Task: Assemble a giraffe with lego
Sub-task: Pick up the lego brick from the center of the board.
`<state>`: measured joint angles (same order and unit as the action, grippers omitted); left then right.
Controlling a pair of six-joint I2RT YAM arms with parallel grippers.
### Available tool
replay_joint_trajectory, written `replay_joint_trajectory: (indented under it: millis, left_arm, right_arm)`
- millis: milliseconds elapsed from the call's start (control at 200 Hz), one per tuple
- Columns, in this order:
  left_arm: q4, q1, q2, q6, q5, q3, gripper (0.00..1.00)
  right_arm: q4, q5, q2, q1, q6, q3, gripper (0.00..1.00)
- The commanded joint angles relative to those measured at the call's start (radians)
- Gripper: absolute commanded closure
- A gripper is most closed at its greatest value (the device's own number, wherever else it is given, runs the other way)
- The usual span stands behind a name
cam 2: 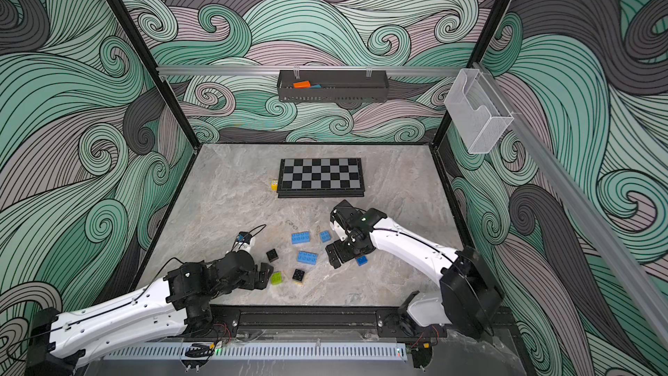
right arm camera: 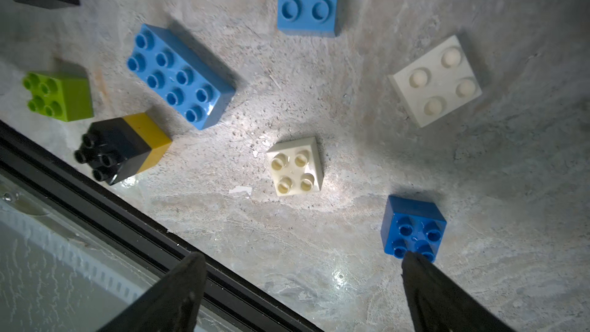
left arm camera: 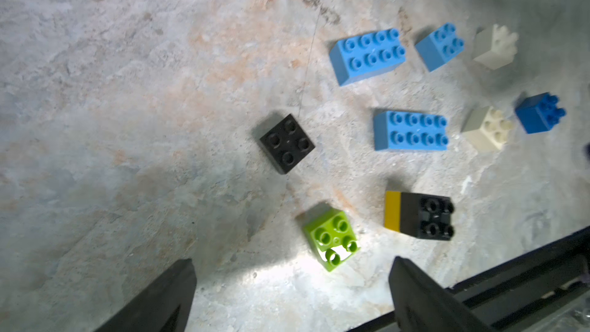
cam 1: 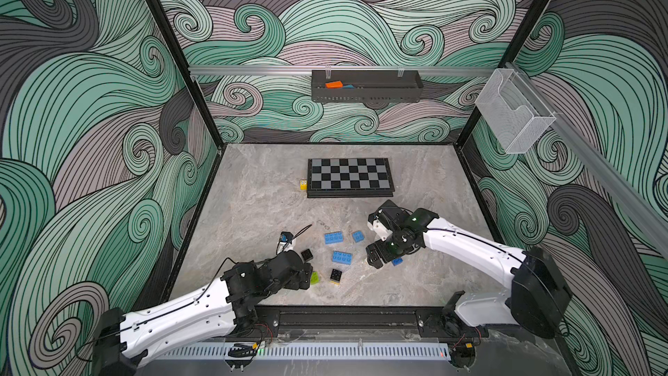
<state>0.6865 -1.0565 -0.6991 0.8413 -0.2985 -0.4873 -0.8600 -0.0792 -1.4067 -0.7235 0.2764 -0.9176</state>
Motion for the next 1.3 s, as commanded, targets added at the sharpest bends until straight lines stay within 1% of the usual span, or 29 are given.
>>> replay_joint_trajectory:
  millis: [0,70,230,345,455,600,655,720,911,1106,1201,1296]
  left_arm:
    - [-0.011,-0.003,0.001,-0.028,-0.010,-0.063,0.01]
    - [-0.003,-0.002,0.014,-0.027,-0.023,-0.072,0.01]
    - [0.025,-0.002,0.030,-0.033,-0.027,-0.085,0.01]
    - [0.025,-0.002,0.037,-0.045,-0.012,-0.083,0.01]
    - [0.016,0.001,0.028,-0.058,0.026,-0.080,0.01]
    - [0.030,0.004,0.028,-0.073,0.045,-0.095,0.01]
    - [0.036,0.006,0.033,-0.073,0.047,-0.097,0.02]
    - [0.042,0.009,0.038,-0.071,0.053,-0.096,0.01]
    - [0.067,0.010,0.042,-0.067,0.072,-0.112,0.02]
    - [0.077,0.010,0.020,-0.087,0.096,-0.134,0.01]
    - [0.068,0.010,0.011,-0.120,0.129,-0.138,0.01]
    - [0.130,0.005,-0.041,-0.169,0.135,-0.185,0.01]
  right_arm:
    - [-0.025,0.055,-0.036,0.003,-0.011,-0.041,0.01]
    - [-0.033,0.093,-0.071,0.013,-0.037,-0.065,0.02]
    - [-0.010,0.118,-0.156,0.067,-0.087,-0.118,0.02]
    - [0.005,0.128,-0.237,0.105,-0.150,-0.192,0.02]
    - [0.005,0.151,-0.295,0.120,-0.246,-0.221,0.01]
    - [0.028,0.156,-0.308,0.125,-0.407,-0.210,0.02]
    - [0.036,0.138,-0.314,0.131,-0.463,-0.213,0.02]
    - [0.056,0.112,-0.321,0.153,-0.467,-0.213,0.02]
    - [0.084,0.132,-0.372,0.160,-0.526,-0.233,0.03]
    - [0.132,0.103,-0.401,0.182,-0.545,-0.227,0.07]
    - [0.136,0.098,-0.409,0.182,-0.550,-0.227,0.11]
    - [0.139,0.096,-0.407,0.182,-0.552,-0.216,0.19]
